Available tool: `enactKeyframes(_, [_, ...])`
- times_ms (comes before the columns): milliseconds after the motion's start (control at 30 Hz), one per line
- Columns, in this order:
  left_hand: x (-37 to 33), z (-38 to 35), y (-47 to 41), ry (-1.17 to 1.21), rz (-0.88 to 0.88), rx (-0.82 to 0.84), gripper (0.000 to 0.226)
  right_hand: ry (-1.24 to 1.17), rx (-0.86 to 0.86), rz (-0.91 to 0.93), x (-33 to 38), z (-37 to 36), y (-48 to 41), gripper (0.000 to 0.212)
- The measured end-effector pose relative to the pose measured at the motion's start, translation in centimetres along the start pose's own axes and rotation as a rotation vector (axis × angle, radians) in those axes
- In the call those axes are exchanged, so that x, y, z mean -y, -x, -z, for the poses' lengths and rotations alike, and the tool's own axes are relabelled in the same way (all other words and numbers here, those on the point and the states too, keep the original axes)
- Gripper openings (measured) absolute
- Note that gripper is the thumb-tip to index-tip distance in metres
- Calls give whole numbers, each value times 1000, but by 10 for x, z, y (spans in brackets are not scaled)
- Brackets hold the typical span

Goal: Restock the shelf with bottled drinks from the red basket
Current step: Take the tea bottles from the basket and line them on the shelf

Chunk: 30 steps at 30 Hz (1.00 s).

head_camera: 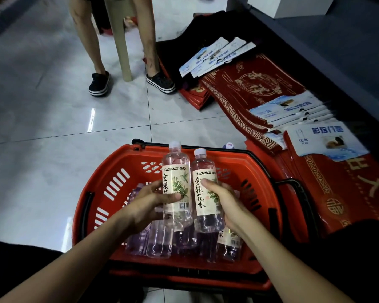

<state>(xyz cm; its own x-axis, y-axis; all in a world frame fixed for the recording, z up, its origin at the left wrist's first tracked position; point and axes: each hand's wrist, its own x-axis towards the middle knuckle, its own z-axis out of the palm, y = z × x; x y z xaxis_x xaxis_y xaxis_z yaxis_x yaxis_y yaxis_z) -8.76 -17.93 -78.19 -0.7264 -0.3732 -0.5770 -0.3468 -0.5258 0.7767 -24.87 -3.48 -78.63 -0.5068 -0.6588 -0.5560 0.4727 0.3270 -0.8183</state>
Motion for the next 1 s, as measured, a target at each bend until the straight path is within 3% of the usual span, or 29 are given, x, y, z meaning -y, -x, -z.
enactKeyframes(100, [-9, -9, 15, 41, -17, 11, 110, 4, -4, 43, 9, -3, 23, 39])
enactKeyframes(267, [-41, -44, 55, -14, -183, 136, 59, 29, -33, 214, 46, 10, 69, 36])
enactKeyframes(567, [-156, -174, 121, 69, -506, 398, 83, 77, -259, 660, 173, 56, 204, 70])
enactKeyframes(667, [-192, -231, 139, 20, -585, 503, 86, 104, -373, 825, 212, 83, 262, 54])
enactKeyframes(833, [-242, -334, 171, -20, -725, 717, 88, 129, -619, 1064, 257, 119, 363, 67])
enactKeyframes(1000, [-267, -437, 201, 25, -741, 884, 106, 115, -878, 1182, 277, 150, 450, 53])
